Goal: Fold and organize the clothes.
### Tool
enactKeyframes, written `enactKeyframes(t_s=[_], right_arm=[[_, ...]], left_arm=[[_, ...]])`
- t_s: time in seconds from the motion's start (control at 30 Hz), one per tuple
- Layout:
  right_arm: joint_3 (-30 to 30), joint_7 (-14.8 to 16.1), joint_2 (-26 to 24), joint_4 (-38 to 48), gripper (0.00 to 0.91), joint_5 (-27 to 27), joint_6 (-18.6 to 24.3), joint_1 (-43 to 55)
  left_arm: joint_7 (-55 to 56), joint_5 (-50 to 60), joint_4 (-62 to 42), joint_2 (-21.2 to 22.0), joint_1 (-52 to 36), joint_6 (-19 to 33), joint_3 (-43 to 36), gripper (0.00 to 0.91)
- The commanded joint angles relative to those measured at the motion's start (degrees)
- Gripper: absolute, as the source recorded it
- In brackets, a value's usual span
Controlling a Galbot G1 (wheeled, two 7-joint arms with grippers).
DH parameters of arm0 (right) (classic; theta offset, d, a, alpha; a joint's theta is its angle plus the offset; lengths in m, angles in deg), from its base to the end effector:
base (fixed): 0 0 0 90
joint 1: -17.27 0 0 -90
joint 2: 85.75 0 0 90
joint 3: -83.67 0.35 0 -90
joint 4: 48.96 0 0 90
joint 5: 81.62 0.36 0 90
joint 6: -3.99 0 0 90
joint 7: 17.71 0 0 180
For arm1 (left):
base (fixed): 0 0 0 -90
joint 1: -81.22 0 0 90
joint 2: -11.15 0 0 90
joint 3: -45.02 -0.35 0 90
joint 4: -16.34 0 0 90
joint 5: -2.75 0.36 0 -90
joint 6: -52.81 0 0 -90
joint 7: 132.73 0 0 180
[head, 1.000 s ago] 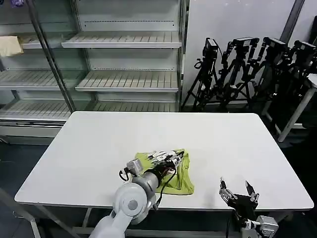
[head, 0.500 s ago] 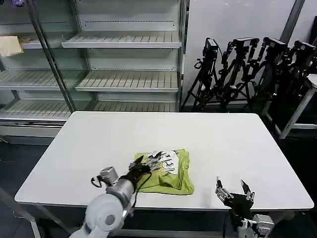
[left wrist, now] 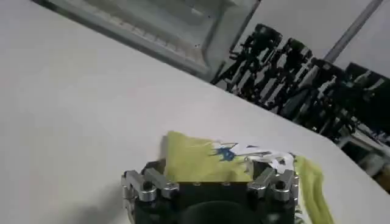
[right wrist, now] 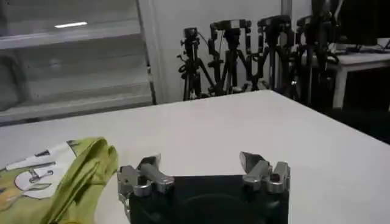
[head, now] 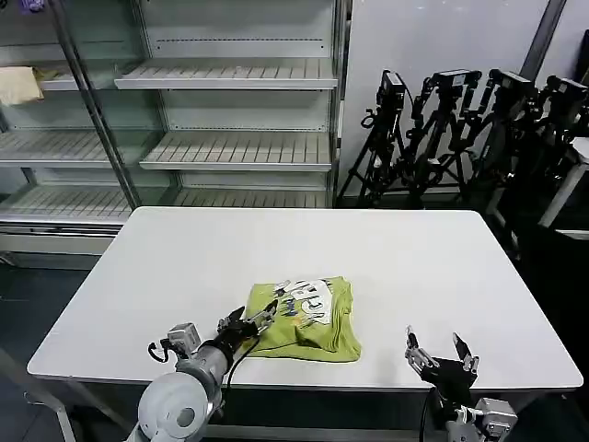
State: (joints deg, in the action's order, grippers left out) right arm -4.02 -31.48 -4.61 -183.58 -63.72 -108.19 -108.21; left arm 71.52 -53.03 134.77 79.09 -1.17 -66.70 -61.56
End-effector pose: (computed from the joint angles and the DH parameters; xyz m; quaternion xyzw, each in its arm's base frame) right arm 0.1537 -0.0252 -0.2255 -0.0573 -0.9887 -0.0583 0.1256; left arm 0.2743 -0.0166 -0.2379 -0.1214 -0.9392 0.2105 0.2426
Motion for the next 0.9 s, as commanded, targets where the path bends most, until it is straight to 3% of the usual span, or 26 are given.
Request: enactKeyframes(t_s=[0.03,0.17,0.27,0.5,0.67,0.77,0.8,0.83,0.87,0.9], right_arm=[[0.1,0.0,0.9,-0.7,0.907,-0.1,0.1,-0.3],[0.4,0.0,1.5,-1.0,0.907,-0.1,0.1,-0.5],[0.5,-0.1,2.3,-1.3,0.907,-0.1,0.0,-0.6],[0.0,-0.1,3.7,-1.6,0.907,-0.9,0.1,-1.3],[0.6,-0.1,4.2,-2.4,0.907,-1.0,0.1,-1.8],[0.9,-0.1,4.5,-2.9,0.907,-1.0,0.1,-2.1],[1.0,-0.1,4.7,-3.1,0.907,-1.0,0.1,-2.3],[1.0,-0.1,4.8,-3.2,0.907,-1.1,0.1,-2.4],[1.0,-0.1,4.9,-3.4,0.907,-1.1,0.1,-2.5],[1.0,-0.1,5.1,-3.6,0.907,-1.3,0.1,-2.7]], left_arm=[[-0.5,-0.7,-3.5,0.6,-0.2,-0.7,0.6,0.907],[-0.9,-1.8,-5.2,0.4,-0.9,-0.9,0.7,0.907],[-0.6,-9.7,-5.6,0.0,-1.4,-2.3,1.5,0.907],[-1.4,-16.6,-6.0,-0.2,-2.4,-3.5,1.8,0.907],[-1.4,-19.7,-5.3,0.1,-2.2,-3.5,1.6,0.786],[-1.4,-19.9,-5.6,0.3,-2.4,-3.5,1.3,0.645],[-1.4,-19.9,-6.0,0.3,-2.6,-3.3,1.3,0.534],[-1.4,-19.9,-6.1,0.3,-2.6,-2.9,1.2,0.141],[-1.6,-19.4,-6.3,0.1,-2.7,-2.4,1.1,0.02],[-2.4,-18.5,-6.4,-0.1,-2.8,-1.6,0.9,0.02]])
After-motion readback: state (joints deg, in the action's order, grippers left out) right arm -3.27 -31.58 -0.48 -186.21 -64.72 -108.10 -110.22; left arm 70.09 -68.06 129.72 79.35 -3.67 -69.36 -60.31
